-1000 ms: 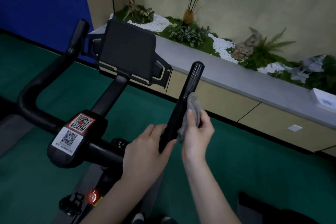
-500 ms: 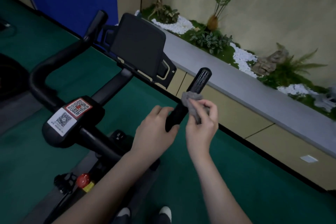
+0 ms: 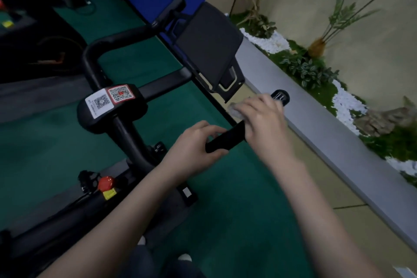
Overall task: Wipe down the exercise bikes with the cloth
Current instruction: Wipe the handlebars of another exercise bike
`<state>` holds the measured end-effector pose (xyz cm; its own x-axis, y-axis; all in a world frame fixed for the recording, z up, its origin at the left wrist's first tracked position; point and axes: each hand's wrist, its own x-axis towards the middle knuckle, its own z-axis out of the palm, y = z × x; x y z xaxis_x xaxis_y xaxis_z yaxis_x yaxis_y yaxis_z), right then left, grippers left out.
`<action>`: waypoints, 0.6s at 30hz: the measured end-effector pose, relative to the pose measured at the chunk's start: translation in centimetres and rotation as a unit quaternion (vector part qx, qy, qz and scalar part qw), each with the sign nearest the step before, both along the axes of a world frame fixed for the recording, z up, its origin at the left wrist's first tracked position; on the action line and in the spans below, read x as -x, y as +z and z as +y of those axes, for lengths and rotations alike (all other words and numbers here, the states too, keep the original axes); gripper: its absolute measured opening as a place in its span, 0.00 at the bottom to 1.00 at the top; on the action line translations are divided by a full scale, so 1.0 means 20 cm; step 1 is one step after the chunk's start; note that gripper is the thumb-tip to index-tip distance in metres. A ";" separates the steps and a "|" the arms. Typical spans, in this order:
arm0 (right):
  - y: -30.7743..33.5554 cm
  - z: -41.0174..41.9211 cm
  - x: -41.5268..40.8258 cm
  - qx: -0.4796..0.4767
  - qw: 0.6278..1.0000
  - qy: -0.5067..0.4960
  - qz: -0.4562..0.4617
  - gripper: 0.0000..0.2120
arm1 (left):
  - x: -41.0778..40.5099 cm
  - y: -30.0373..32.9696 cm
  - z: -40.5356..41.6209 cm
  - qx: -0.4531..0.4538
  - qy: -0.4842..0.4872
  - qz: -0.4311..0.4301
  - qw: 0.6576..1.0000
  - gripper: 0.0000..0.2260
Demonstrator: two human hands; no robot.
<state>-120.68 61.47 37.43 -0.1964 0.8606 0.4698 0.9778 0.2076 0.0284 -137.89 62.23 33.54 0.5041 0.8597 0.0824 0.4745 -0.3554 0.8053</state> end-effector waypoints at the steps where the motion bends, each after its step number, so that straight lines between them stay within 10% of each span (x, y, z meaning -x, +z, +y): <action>1: 0.05 0.04 -0.02 0.045 0.997 0.019 -0.055 0.12 | 0.00 0.00 0.00 -0.005 0.001 0.001 1.000 0.18; 7: 0.24 0.22 0.01 0.426 0.894 0.101 -0.093 0.05 | 0.00 0.00 -0.01 -0.010 0.007 0.006 1.000 0.20; 18: 0.30 0.34 0.04 0.503 0.850 0.078 -0.137 0.05 | 0.01 0.00 0.00 -0.001 0.004 0.012 1.000 0.19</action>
